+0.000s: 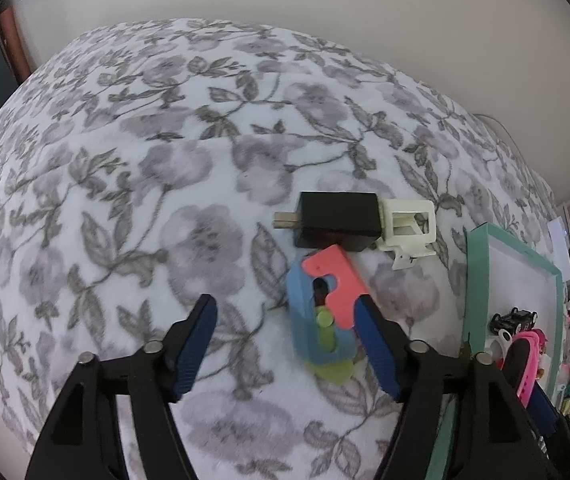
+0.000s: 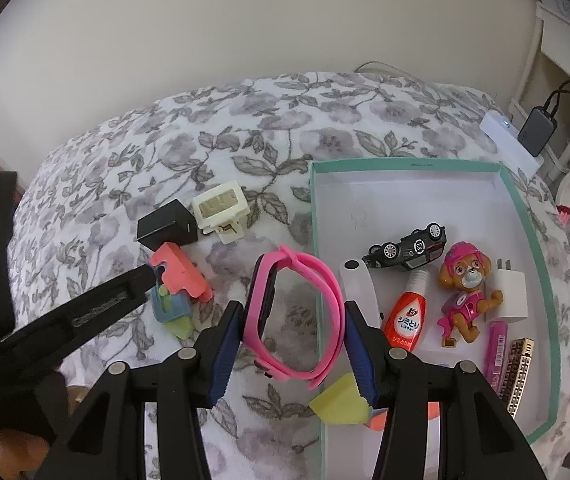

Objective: Organize rigid objects
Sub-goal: 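Lift and carry the toy knife and pink band into the tray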

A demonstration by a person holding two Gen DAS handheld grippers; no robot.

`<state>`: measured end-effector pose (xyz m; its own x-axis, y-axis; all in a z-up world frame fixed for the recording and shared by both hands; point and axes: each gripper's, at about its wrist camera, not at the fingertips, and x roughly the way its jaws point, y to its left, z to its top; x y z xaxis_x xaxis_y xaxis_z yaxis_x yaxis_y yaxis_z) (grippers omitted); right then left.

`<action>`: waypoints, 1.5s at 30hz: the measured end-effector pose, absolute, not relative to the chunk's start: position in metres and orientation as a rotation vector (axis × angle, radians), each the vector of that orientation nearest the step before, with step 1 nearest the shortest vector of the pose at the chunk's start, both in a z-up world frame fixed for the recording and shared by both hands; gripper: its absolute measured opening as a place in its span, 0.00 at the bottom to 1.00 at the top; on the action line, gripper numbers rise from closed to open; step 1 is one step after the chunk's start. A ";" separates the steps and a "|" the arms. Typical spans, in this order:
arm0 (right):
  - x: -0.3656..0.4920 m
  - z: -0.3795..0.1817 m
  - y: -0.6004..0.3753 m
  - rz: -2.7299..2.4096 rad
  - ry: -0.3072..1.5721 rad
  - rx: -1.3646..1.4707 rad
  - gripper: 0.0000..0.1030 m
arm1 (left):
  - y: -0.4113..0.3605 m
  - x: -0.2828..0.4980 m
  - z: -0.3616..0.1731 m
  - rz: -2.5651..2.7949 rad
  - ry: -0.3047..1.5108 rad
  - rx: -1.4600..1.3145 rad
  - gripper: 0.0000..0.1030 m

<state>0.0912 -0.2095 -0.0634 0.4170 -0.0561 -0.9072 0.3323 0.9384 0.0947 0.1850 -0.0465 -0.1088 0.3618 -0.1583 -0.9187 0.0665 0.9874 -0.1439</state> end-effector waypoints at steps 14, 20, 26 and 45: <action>0.099 -0.077 -0.221 -0.262 1.138 0.281 0.51 | -0.079 0.201 -0.133 -0.166 1.199 -0.037 0.74; 0.100 -0.077 -0.222 -0.263 1.137 0.276 0.51 | -0.082 0.203 -0.140 -0.145 1.227 0.026 0.58; 0.099 -0.076 -0.221 -0.263 1.138 0.274 0.51 | -0.079 0.202 -0.142 -0.145 1.242 0.032 0.58; 0.084 -0.034 -0.229 -0.292 1.023 0.279 0.51 | -0.049 0.173 -0.053 -0.204 1.061 -0.069 0.56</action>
